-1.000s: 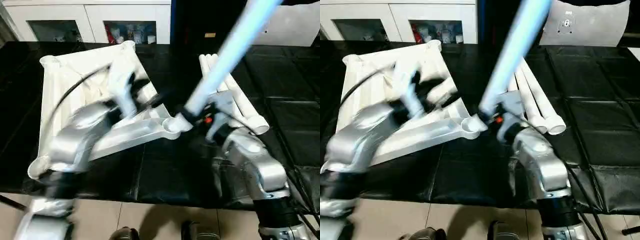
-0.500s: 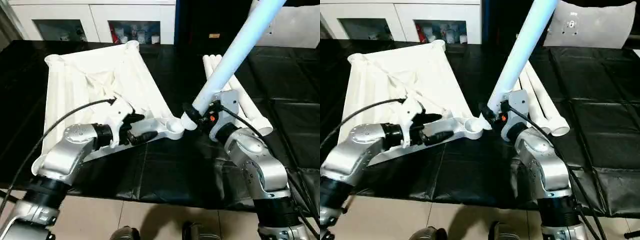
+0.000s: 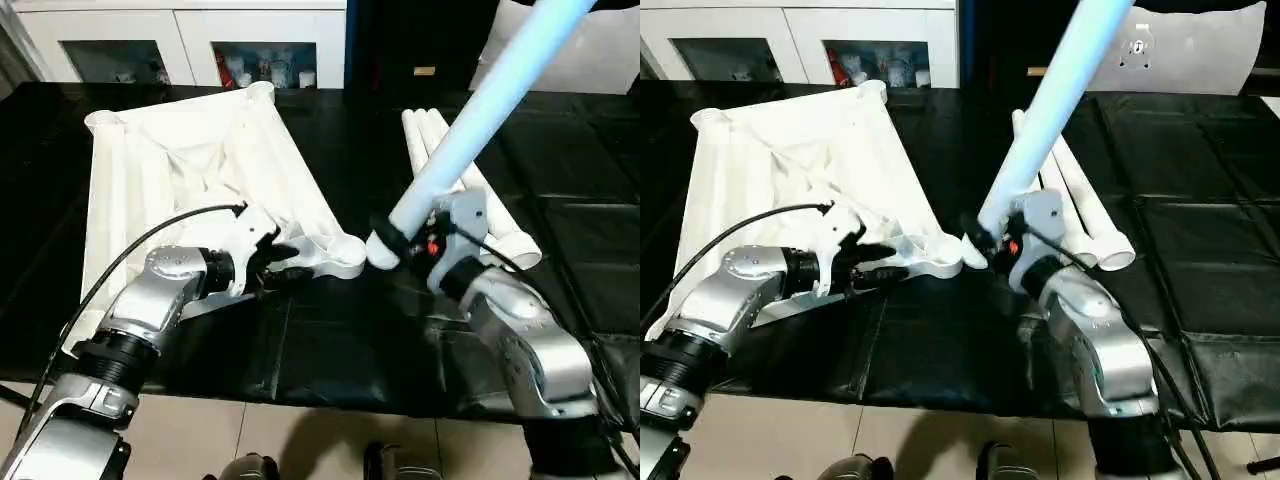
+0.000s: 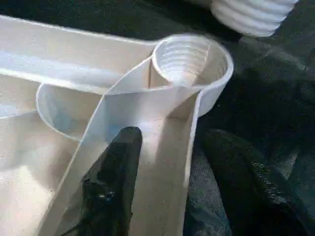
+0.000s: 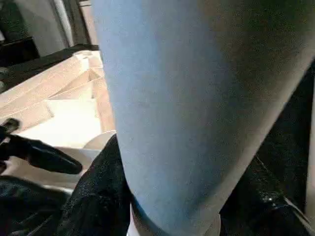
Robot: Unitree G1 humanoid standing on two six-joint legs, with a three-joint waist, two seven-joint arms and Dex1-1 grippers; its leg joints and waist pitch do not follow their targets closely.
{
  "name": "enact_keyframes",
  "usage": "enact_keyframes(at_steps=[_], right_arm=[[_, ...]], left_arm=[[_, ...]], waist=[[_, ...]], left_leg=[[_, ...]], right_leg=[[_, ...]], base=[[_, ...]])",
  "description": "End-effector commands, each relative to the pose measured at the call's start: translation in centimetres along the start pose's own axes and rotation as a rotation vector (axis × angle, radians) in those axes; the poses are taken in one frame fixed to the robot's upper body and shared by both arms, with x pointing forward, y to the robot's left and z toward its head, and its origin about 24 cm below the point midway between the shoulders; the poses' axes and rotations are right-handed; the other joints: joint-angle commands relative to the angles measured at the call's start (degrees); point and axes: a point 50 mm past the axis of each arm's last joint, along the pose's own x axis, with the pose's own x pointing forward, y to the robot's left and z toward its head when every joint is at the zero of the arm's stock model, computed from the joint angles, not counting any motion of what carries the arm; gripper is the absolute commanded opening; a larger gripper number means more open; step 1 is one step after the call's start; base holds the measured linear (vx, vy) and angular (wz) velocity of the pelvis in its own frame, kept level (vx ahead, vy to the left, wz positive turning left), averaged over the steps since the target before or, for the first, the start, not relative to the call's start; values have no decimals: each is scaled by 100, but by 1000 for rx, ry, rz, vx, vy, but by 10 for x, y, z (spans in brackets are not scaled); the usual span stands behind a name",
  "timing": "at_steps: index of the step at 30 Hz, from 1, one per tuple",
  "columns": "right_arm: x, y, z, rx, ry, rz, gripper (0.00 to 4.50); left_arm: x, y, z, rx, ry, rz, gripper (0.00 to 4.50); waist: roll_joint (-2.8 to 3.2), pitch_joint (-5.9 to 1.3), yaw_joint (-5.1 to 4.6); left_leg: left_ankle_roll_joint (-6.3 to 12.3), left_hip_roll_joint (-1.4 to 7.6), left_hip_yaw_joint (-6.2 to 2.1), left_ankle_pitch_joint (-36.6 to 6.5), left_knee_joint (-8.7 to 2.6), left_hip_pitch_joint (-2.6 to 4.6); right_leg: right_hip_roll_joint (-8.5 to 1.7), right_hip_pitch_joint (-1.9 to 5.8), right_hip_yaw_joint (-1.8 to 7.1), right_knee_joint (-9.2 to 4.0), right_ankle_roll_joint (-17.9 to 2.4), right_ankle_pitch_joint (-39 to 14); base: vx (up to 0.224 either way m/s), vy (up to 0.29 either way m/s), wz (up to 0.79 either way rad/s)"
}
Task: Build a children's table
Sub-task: Insert table leg to table base
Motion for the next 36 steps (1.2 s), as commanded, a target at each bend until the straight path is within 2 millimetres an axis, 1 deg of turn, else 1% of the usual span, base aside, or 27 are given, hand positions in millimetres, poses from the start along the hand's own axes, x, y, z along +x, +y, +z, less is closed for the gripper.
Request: enact_keyframes(at_steps=[1, 2, 3, 4, 5, 6, 7, 8, 12, 14, 15, 18, 20, 25, 27, 28, 30, 31, 32, 33, 34, 35, 36], right_arm=[[0, 5, 6, -5, -17, 33, 191], [0, 5, 5, -9, -12, 41, 191], [0, 5, 5, -10, -10, 44, 191], [-1, 5, 5, -10, -7, 49, 191], [-1, 5, 5, -11, -5, 51, 191], [-1, 5, 4, -12, -4, 53, 191], [-1, 5, 4, -13, -1, 56, 191], [-2, 5, 4, -13, 1, 57, 191], [-2, 6, 2, -15, 16, 69, 191], [-3, 5, 2, -17, 19, 71, 191], [-3, 5, 2, -19, 21, 75, 191], [-3, 6, 2, -24, 29, 82, 191], [-3, 6, 1, -25, 31, 85, 191], [-4, 6, 1, -38, 35, 93, 191], [-3, 7, 1, -49, 35, 108, 191], [-3, 7, 2, -53, 31, 114, 191], [-2, 10, 4, -68, 22, 146, 191], [-2, 12, 7, -77, 18, 179, 191], [-2, 14, 8, -76, 14, 206, 191], [-2, 16, 10, -61, 15, 229, 191], [-2, 16, 10, -60, 15, 230, 191], [-2, 17, 10, -37, 26, 252, 191], [-2, 18, 9, -32, 42, 270, 191]], left_arm=[[-2, 4, -2, 38, 46, 4, 196], [-2, 5, -3, 44, 55, 8, 183], [-3, 5, -3, 43, 56, 10, 171], [-4, 5, -3, 39, 54, 8, 171], [-5, 4, -3, 40, 52, 2, 162], [-5, 3, -2, 40, 51, -2, 141], [-6, 2, -2, 41, 49, -9, 136], [-6, 2, -2, 42, 48, -11, 133], [-8, -1, -6, 50, 72, -47, 90], [-8, -1, -8, 56, 82, -48, 79], [-8, -2, -10, 59, 90, -47, 67], [-8, -2, -12, 63, 101, -45, 40], [-7, -2, -12, 64, 102, -47, 15], [-7, -4, -12, 98, 115, -75, 0], [-8, -7, -13, 162, 115, -104, 0], [-9, -8, -13, 196, 107, -118, 0], [-9, -12, -12, 243, 80, -144, 0], [-9, -15, -9, 252, 53, -166, 0], [-9, -17, -6, 255, 24, -190, 0], [-9, -20, -3, 260, -1, -229, 0], [-9, -20, -3, 260, -2, -232, 0], [-9, -24, -1, 266, -12, -292, 0], [-8, -26, 0, 260, -24, -312, 0]], waist=[[15, -480, 10], [0, -473, 8], [11, -475, 16], [10, -471, 12], [-8, -473, 11], [-1, -474, 12], [2, -470, 12], [-14, -472, 13], [-13, -455, 7], [-13, -456, 7], [-11, -446, 7], [-12, -444, 3], [-14, -448, 4], [-19, -451, -9], [-24, -443, -8], [-15, -435, -10], [-25, -432, -13], [-38, -431, -11], [-28, -429, -4], [-53, -429, 3], [-39, -429, 10], [-51, -417, 12], [-37, -422, 26]], left_leg=[[246, 204, -35, -1053, -407, 62], [238, 200, -30, -1096, -407, 65], [218, 205, -36, -1103, -409, 66], [212, 209, -38, -1111, -413, 62], [205, 213, -37, -1107, -416, 64], [208, 209, -34, -1094, -410, 65], [207, 213, -35, -1104, -413, 67], [215, 212, -33, -1086, -412, 65], [246, 218, -30, -1087, -417, 65], [246, 214, -31, -1093, -416, 64], [246, 216, -31, -1106, -420, 66], [227, 214, -32, -1136, -421, 65], [226, 210, -32, -1141, -420, 65], [248, 218, -33, -1063, -423, 52], [285, 205, -32, -1113, -421, 52], [266, 206, -29, -1123, -426, 55], [261, 223, -31, -1171, -436, 64], [265, 224, -27, -1156, -439, 67], [269, 232, -30, -1147, -444, 68], [295, 232, -25, -1126, -442, 71], [309, 238, -21, -1104, -443, 78], [322, 243, -17, -1129, -448, 91], [317, 249, -17, -1112, -449, 99]], right_leg=[[-365, 426, 215, -404, -994, -1871], [-362, 417, 215, -420, -973, -1971], [-372, 421, 217, -410, -982, -1992], [-374, 420, 219, -412, -986, -1995], [-375, 419, 220, -407, -994, -1985], [-374, 414, 222, -405, -1002, -1966], [-377, 411, 222, -405, -1007, -1975], [-377, 413, 224, -399, -1010, -1975], [-373, 397, 224, -403, -1024, -1974], [-376, 404, 224, -410, -995, -2019], [-376, 397, 225, -419, -983, -2051], [-377, 396, 223, -423, -944, -2129], [-377, 397, 223, -423, -936, -2148], [-378, 403, 227, -408, -998, -1959], [-379, 403, 224, -448, -945, -2095], [-381, 399, 224, -443, -903, -2181], [-380, 386, 226, -444, -868, -2244], [-377, 382, 230, -447, -873, -2222], [-379, 385, 231, -434, -901, -2164], [-385, 386, 238, -425, -916, -2127], [-391, 377, 244, -431, -925, -2118], [-380, 358, 244, -441, -945, -2135], [-383, 355, 247, -422, -985, -2088]], base=[[0, 0, 0], [0, 0, 0], [0, 0, 0], [0, 0, 0], [0, 0, 0], [0, 0, 0], [0, 0, 0], [0, 0, 0], [0, 0, 0], [0, 0, 0], [0, 0, 0], [0, 0, 0], [0, 0, 0], [0, 0, 0], [0, 0, 0], [0, 0, 0], [0, 0, 0], [0, 0, 0], [0, 0, 0], [0, 0, 0], [0, 0, 0], [0, 0, 0], [0, 0, 0]])
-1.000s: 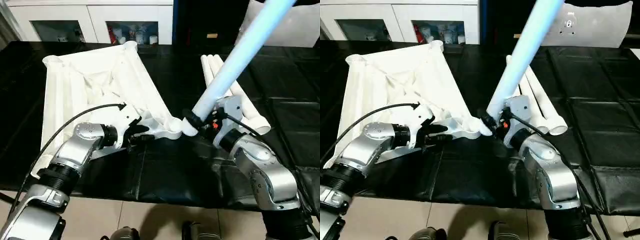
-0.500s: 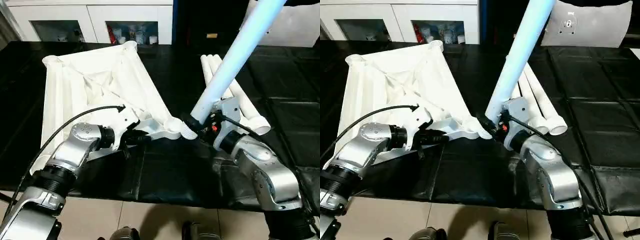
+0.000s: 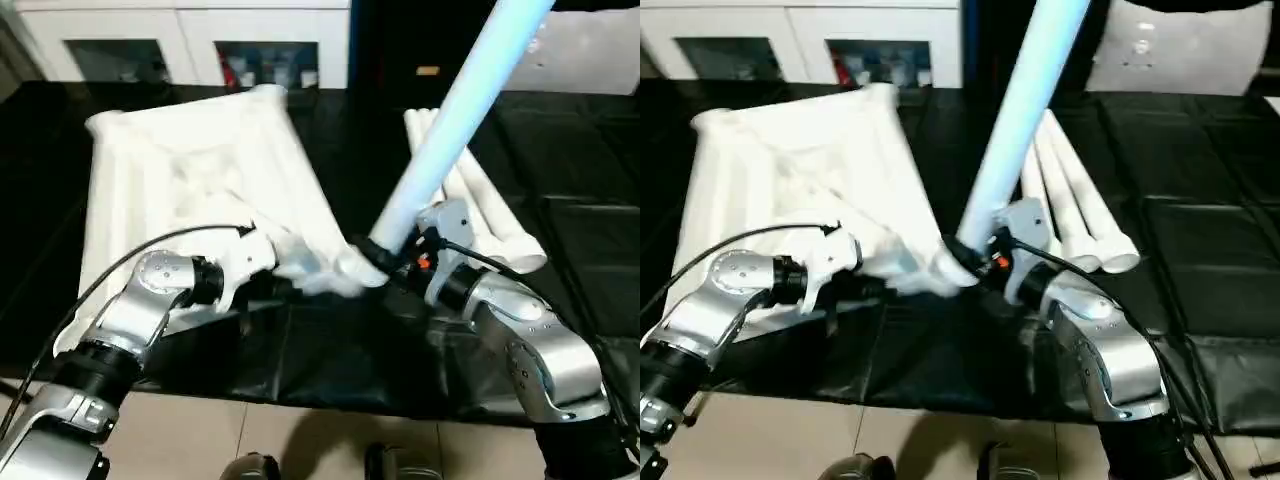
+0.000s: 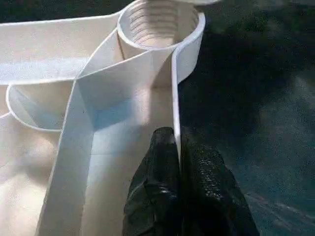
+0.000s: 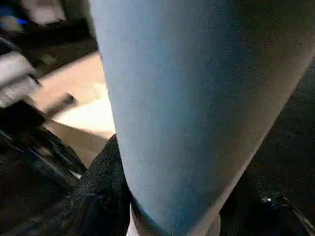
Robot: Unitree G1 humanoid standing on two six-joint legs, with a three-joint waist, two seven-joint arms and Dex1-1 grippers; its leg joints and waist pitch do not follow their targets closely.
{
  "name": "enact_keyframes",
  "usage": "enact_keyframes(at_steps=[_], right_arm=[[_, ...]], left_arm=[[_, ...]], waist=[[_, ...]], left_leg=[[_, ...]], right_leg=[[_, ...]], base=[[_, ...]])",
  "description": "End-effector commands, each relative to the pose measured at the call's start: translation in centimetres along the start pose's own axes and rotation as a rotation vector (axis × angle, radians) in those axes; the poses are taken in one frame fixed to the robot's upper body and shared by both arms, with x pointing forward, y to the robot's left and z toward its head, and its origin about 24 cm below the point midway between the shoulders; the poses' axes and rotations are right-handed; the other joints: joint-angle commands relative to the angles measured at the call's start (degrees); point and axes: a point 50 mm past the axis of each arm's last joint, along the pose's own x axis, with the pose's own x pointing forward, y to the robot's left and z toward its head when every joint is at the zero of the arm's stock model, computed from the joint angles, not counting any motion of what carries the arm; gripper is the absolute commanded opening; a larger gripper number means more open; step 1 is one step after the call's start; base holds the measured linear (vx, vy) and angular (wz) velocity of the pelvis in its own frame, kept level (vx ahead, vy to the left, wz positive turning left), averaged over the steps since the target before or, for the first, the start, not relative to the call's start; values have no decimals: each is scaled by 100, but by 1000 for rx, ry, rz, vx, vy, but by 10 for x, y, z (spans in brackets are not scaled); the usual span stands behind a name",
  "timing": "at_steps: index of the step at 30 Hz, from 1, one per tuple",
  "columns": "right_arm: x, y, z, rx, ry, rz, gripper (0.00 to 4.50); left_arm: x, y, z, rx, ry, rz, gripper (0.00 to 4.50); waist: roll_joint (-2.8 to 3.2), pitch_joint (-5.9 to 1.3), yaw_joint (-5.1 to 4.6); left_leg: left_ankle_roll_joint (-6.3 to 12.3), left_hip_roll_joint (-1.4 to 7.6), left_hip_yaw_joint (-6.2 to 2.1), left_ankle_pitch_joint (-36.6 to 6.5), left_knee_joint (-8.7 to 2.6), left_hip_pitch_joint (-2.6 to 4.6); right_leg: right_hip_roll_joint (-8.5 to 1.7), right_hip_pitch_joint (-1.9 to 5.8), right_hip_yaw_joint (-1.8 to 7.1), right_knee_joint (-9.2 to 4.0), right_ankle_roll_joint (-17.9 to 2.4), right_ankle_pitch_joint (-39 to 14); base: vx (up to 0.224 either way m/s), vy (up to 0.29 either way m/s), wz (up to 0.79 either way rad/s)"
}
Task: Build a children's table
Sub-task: Insert table leg to table base
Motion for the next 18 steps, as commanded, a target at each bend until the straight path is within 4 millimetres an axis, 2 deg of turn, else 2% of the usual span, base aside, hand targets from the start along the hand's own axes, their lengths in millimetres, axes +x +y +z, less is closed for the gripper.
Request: enact_keyframes(at_steps=[1, 2, 4, 5, 8, 9, 10, 12, 18], right_arm=[[2, 5, 5, 3, 5, 57, 191], [3, 8, 3, 5, 36, 91, 191], [3, 10, 1, 5, 67, 117, 191], [4, 10, 0, 3, 79, 123, 191], [6, 10, -6, -4, 140, 144, 190], [6, 8, -10, -7, 195, 141, 190], [7, 6, -12, -16, 212, 139, 190], [8, 4, -14, -17, 236, 136, 190], [11, 1, -21, 1, 327, 149, 190]], left_arm=[[8, -9, 10, 28, -84, -88, 0], [8, -9, 10, 34, -85, -89, 0], [8, -8, 9, 45, -70, -86, 0], [8, -9, 9, 48, -68, -91, 0], [7, -9, 9, 55, -67, -105, 0], [6, -10, 8, 62, -65, -109, 0], [6, -10, 9, 66, -70, -112, 0], [5, -11, 10, 71, -82, -122, 0], [5, -13, 9, 87, -67, -138, 0]], waist=[[-33, -418, -11], [-46, -409, -11], [-36, -408, -5], [-60, -406, -5], [-71, -399, -13], [-87, -375, -13], [-89, -377, -18], [-110, -365, -28], [-111, -361, -45]], left_leg=[[310, 250, -27, -1127, -426, 90], [295, 249, -30, -1155, -433, 86], [274, 254, -23, -1212, -433, 92], [264, 244, -24, -1215, -432, 80], [243, 238, -28, -1246, -436, 79], [242, 236, -19, -1306, -435, 94], [230, 232, -24, -1294, -437, 83], [218, 236, -22, -1340, -439, 85], [232, 237, -31, -1320, -442, 80]], right_leg=[[-382, 357, 243, -415, -1024, -2066], [-377, 368, 239, -416, -1035, -2082], [-390, 360, 247, -414, -1039, -2113], [-388, 371, 245, -409, -1022, -2155], [-396, 367, 242, -426, -927, -2386], [-393, 335, 251, -461, -849, -2583], [-396, 349, 246, -454, -831, -2624], [-395, 325, 247, -480, -740, -2804], [-395, 317, 245, -477, -689, -2870]], base=[[0, 0, 0], [0, 0, 0], [0, 0, 0], [0, 0, 0], [0, 0, 0], [0, 0, 0], [0, 0, 0], [0, 0, 0], [0, 0, 0]])
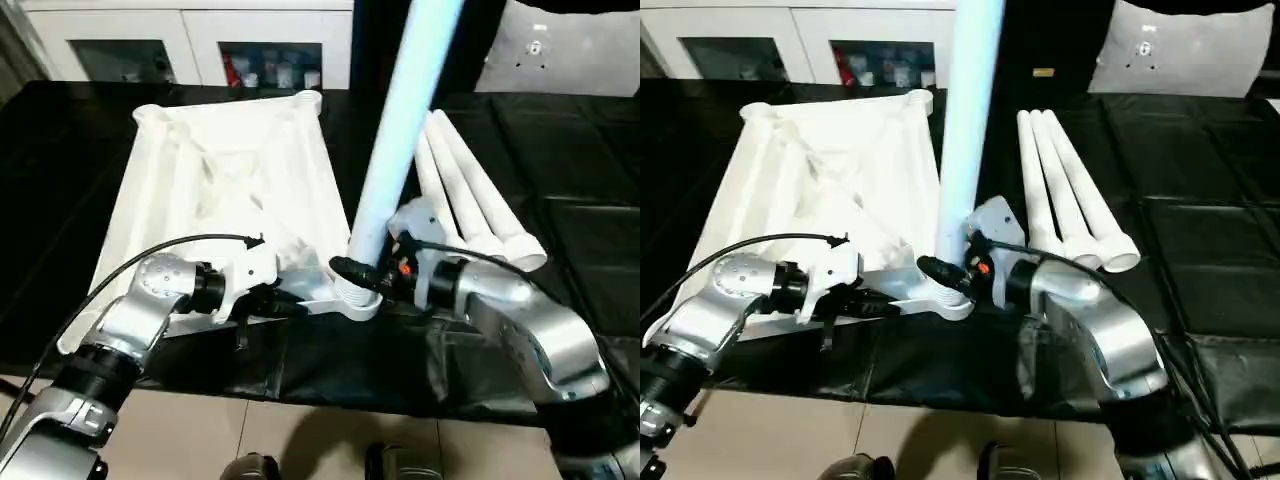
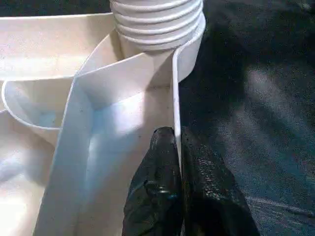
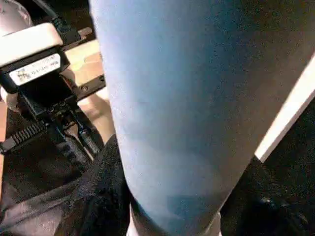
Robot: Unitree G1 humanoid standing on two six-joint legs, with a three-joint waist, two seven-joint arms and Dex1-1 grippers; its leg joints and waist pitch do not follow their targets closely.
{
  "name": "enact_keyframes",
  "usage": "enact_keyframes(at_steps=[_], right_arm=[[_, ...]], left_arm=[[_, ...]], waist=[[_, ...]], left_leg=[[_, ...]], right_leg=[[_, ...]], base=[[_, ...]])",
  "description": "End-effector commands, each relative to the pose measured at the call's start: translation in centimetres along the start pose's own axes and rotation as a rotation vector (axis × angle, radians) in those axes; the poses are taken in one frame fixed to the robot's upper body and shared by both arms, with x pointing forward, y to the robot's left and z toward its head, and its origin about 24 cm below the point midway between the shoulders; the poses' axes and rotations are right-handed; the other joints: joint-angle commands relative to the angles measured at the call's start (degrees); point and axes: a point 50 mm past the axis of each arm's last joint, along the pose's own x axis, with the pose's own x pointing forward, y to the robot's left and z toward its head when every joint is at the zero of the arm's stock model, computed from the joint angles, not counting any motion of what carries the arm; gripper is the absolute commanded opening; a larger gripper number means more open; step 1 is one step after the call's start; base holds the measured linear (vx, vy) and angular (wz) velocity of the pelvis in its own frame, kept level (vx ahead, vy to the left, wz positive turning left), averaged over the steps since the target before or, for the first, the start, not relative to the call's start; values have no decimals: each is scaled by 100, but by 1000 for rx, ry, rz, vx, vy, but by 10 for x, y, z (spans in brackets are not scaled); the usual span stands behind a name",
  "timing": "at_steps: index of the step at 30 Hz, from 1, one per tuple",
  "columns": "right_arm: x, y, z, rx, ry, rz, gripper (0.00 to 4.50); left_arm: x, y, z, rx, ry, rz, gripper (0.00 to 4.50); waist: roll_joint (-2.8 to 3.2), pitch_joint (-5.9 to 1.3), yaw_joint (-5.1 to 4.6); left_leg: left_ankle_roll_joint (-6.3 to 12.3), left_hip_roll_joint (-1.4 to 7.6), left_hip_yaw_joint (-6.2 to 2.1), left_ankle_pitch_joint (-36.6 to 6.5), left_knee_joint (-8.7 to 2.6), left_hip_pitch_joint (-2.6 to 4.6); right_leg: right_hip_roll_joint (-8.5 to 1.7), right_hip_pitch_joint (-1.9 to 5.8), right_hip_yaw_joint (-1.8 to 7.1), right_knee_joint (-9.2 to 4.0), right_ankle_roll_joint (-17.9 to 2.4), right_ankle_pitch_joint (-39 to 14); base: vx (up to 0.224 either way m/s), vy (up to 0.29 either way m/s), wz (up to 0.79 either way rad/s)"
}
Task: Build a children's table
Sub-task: Insert table leg to table base
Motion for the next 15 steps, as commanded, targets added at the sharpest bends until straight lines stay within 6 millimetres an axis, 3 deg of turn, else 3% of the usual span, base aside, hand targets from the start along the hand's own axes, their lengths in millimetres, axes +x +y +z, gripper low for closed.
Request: enact_keyframes(at_steps=[1, 2, 11, 15], right_arm=[[2, -1, -24, 59, 139, -5, 190], [2, -1, -25, 57, 144, -2, 190], [-6, -3, -20, 62, 160, 39, 190], [-8, -4, -18, 63, 160, 40, 190]], left_arm=[[5, -3, 8, 52, -48, -33, 0], [5, -2, 8, 52, -41, -23, 0], [2, 5, 3, 54, -7, 38, 0], [2, 5, 2, 55, -6, 39, 0]], waist=[[-89, -363, -11], [-120, -368, -16], [-127, -355, -18], [-115, -358, -14]], left_leg=[[221, 233, -51, -1354, -442, 76], [221, 229, -48, -1354, -442, 74], [173, 209, -58, -1572, -436, 100], [191, 234, -68, -1552, -457, 94]], right_leg=[[-385, 309, 235, -484, -683, -2881], [-382, 314, 234, -484, -671, -2900], [-387, 275, 213, -573, -407, -3574], [-387, 274, 207, -568, -444, -3416]], base=[[0, 0, 0], [0, 0, 0], [0, 0, 0], [0, 0, 0]])
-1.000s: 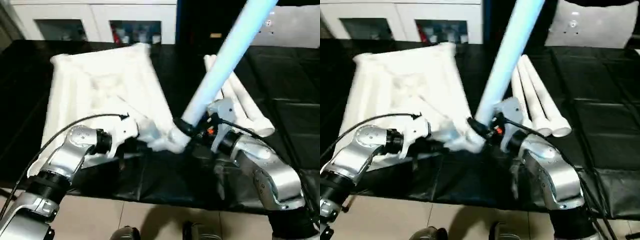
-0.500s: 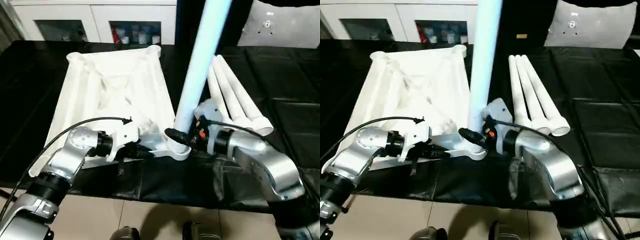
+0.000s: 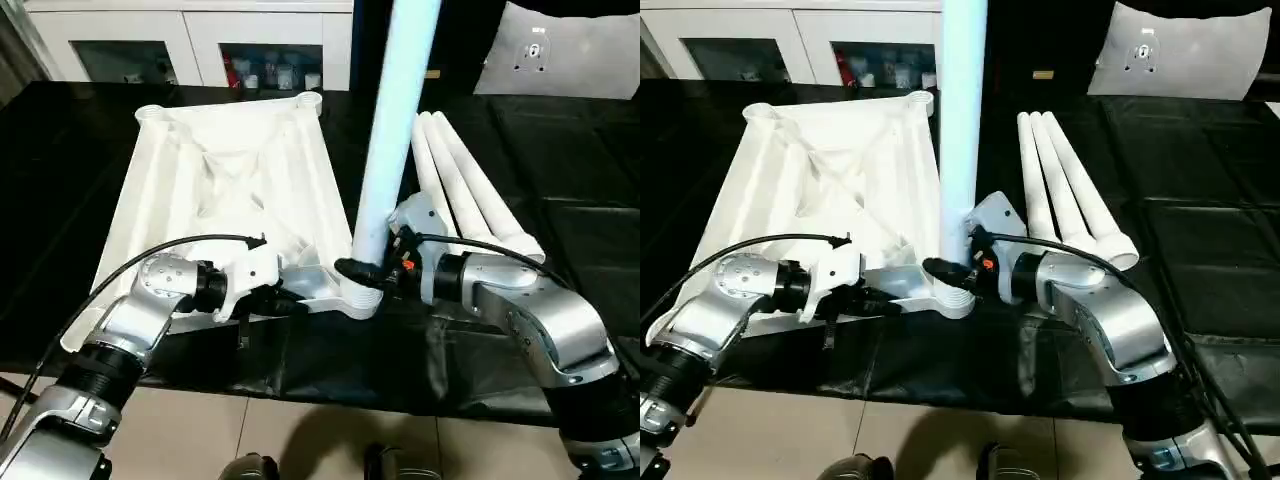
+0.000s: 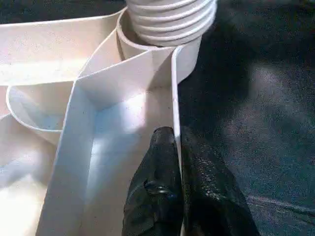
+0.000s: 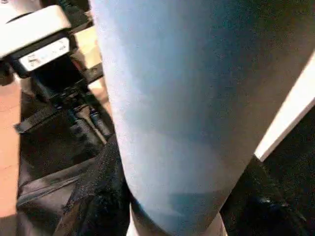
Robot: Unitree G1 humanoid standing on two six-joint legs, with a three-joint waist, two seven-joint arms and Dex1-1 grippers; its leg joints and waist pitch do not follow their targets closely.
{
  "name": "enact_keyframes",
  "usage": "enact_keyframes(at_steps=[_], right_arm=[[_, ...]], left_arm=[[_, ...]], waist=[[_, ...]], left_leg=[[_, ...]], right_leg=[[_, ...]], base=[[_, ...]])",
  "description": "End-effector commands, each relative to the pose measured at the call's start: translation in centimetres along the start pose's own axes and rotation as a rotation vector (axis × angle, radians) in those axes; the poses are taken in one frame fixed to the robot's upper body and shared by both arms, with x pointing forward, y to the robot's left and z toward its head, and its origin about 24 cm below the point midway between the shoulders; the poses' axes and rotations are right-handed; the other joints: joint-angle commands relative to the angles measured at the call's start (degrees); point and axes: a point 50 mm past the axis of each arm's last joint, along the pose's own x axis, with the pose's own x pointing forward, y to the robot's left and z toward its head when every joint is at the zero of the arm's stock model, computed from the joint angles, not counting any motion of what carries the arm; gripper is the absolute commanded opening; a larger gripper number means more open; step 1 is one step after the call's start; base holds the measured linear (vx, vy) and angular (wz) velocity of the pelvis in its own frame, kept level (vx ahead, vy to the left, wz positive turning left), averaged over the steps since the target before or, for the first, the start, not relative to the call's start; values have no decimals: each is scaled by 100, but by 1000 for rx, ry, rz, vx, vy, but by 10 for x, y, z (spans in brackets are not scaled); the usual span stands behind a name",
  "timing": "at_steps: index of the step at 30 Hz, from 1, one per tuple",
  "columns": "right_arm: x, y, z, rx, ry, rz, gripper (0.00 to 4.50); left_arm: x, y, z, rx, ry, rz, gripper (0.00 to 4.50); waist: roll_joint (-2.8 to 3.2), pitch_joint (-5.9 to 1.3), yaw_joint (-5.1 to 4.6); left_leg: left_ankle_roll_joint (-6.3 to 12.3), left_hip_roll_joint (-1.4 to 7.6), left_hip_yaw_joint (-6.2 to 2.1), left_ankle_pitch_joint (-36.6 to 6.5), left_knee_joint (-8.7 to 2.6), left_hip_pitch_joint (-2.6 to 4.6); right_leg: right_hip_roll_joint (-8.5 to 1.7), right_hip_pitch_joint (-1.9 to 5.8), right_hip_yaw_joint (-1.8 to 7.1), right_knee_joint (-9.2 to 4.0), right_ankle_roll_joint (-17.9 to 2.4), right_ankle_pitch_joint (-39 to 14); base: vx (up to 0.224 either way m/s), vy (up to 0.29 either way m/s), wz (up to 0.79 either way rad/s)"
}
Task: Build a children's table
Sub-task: Insert table leg to table base
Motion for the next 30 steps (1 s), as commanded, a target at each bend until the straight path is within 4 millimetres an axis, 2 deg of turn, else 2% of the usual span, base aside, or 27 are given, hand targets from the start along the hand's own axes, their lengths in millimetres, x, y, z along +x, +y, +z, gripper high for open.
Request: enact_keyframes(at_steps=[1, 6, 11, 14, 19, 20, 22, 23, 24, 25, 26, 27, 30], right_arm=[[0, -1, -19, 59, 92, -3, 190], [5, -4, -26, 63, 111, -13, 190], [8, -5, -29, 72, 115, -24, 190], [10, -9, -33, 76, 113, -43, 190], [12, -7, -36, 110, 96, -24, 190], [12, -6, -38, 123, 90, -24, 190], [10, -5, -44, 157, 69, -35, 190], [10, -5, -44, 157, 69, -35, 190], [9, -5, -47, 176, 58, -47, 190], [8, -4, -50, 186, 49, -58, 190], [8, -4, -50, 188, 47, -61, 190], [6, -2, -55, 207, 29, -84, 190], [4, -1, -63, 251, -16, -140, 190]], left_arm=[[-1, 2, 2, 16, -16, 17, 0], [2, -4, 7, 30, -55, -31, 0], [2, -4, 7, 31, -52, -37, 0], [2, -4, 7, 34, -50, -43, 0], [1, -3, 9, 30, -60, -39, 0], [1, -2, 9, 31, -58, -34, 0], [0, -1, 9, 23, -58, -22, 0], [0, -1, 9, 23, -58, -22, 0], [0, 0, 8, 17, -60, -16, 0], [-1, 0, 8, 10, -63, -10, 0], [-1, 0, 8, 10, -63, -9, 0], [-2, 1, 8, 2, -65, 2, 0], [-3, 3, 7, -13, -73, 21, 0]], waist=[[-97, -359, -17], [-118, -385, -8], [-103, -408, 4], [-92, -405, 2], [-91, -387, -6], [-68, -377, -5], [-84, -374, -9], [-63, -363, -2], [-71, -362, -5], [-20, -349, 8], [-45, -345, -8], [-16, -344, -4], [6, -353, 10]], left_leg=[[181, 238, -74, -1558, -455, 94], [196, 234, -58, -1513, -442, 91], [205, 254, -50, -1369, -447, 82], [184, 254, -47, -1441, -451, 86], [148, 254, -53, -1578, -462, 98], [137, 254, -59, -1630, -469, 105], [134, 252, -58, -1672, -469, 111], [127, 252, -52, -1749, -468, 129], [109, 246, -61, -1794, -475, 131], [97, 247, -67, -1839, -482, 148], [80, 247, -71, -1928, -491, 163], [52, 248, -70, -1983, -501, 175], [30, 253, -81, -1999, -517, 165]], right_leg=[[-383, 258, 205, -524, -473, -3364], [-402, 273, 218, -514, -573, -3261], [-400, 293, 228, -467, -722, -2873], [-406, 297, 228, -464, -769, -2851], [-403, 288, 227, -483, -724, -3011], [-401, 282, 225, -488, -709, -3066], [-405, 280, 227, -499, -691, -3123], [-411, 259, 229, -530, -666, -3237], [-407, 273, 219, -535, -632, -3321], [-411, 259, 219, -539, -628, -3365], [-403, 259, 209, -556, -608, -3446], [-403, 257, 213, -572, -599, -3462], [-409, 266, 221, -560, -628, -3340]], base=[[0, 0, 0], [0, 0, 0], [0, 0, 0], [0, 0, 0], [0, 0, 0], [0, 0, 0], [0, 0, 0], [0, 0, 0], [0, 0, 0], [0, 0, 0], [0, 0, 0], [0, 0, 0], [0, 0, 0]])
